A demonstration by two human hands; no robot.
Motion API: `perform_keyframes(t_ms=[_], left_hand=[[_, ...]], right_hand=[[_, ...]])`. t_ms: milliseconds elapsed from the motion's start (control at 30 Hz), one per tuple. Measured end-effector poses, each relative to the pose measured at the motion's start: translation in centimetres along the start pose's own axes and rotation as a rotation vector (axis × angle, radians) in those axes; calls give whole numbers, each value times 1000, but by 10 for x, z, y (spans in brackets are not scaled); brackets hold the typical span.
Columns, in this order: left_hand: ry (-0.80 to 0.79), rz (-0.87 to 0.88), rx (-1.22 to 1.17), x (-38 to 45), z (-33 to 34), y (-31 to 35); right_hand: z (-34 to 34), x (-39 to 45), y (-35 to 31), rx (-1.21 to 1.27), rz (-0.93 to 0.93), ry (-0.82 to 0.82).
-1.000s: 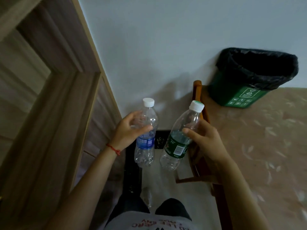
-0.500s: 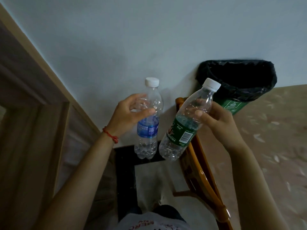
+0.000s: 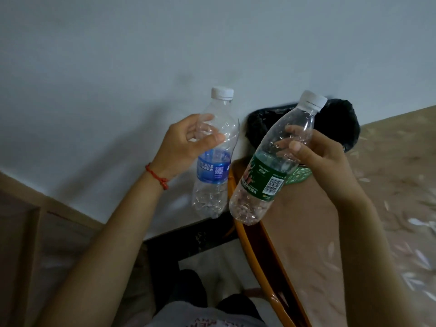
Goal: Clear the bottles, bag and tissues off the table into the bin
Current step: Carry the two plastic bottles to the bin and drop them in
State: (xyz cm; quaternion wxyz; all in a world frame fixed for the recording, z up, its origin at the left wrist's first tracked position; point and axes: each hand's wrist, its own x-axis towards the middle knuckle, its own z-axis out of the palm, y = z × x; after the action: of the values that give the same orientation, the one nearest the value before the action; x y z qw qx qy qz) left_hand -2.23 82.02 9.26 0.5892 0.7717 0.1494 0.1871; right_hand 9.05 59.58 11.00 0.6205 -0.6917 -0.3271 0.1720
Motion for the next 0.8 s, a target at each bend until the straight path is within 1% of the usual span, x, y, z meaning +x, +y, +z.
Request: perform_keyframes(t_ms=[167,233,567,700,800], left_hand=[[-108,10,-55,43,9,-7],[-155,18,-58,59,13,-8],[-456,21,-86,113,38,-16],[-529,30,-124,118,53,-19],[-549,15,-134,122,62,-22]], right_hand=[[-8,13,5,-2,14,91],[-9,17,5,4,23,151],[-7,9,15,-42,113,392],[-14,-3,19,-65,143,469],[-22,-5,19,-85,160,510]])
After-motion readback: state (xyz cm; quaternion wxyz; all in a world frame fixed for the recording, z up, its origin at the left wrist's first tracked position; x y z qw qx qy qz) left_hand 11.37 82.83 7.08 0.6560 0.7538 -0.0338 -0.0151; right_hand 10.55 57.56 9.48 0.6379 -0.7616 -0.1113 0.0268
